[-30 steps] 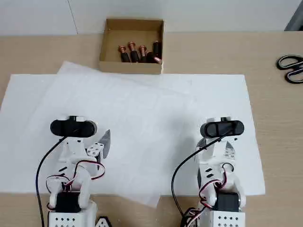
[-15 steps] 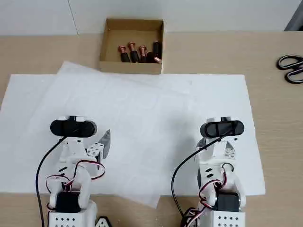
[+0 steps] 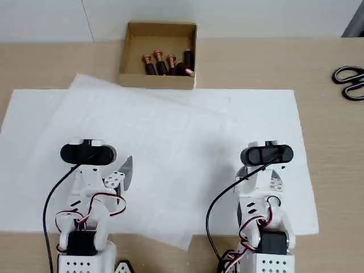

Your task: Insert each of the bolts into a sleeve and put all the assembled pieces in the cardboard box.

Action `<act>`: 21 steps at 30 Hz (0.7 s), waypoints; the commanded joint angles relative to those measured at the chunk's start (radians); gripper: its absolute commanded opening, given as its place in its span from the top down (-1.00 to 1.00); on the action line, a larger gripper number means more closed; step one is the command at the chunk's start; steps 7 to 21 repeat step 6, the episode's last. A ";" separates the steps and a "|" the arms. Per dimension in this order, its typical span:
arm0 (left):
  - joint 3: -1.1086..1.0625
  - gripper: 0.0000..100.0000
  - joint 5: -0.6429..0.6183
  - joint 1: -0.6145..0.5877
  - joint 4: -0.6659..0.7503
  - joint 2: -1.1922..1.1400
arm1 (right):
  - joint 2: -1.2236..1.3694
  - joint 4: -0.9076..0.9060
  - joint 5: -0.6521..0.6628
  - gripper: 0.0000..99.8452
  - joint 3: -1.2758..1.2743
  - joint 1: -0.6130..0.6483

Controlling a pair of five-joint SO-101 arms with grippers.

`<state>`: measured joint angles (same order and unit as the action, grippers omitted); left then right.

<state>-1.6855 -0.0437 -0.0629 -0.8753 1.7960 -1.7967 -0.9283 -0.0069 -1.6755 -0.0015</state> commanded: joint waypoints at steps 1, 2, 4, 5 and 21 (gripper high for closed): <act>0.004 0.53 -0.002 0.003 -0.002 0.008 | -0.016 -0.002 0.008 0.58 -0.008 -0.005; 0.004 0.53 -0.002 0.003 -0.002 0.008 | -0.016 -0.002 0.008 0.58 -0.008 -0.005; 0.004 0.53 -0.002 0.003 -0.002 0.008 | -0.016 -0.002 0.008 0.58 -0.008 -0.005; 0.004 0.53 -0.002 0.003 -0.002 0.008 | -0.016 -0.002 0.008 0.58 -0.008 -0.005; 0.004 0.53 -0.002 0.003 -0.002 0.008 | -0.016 -0.002 0.008 0.58 -0.008 -0.005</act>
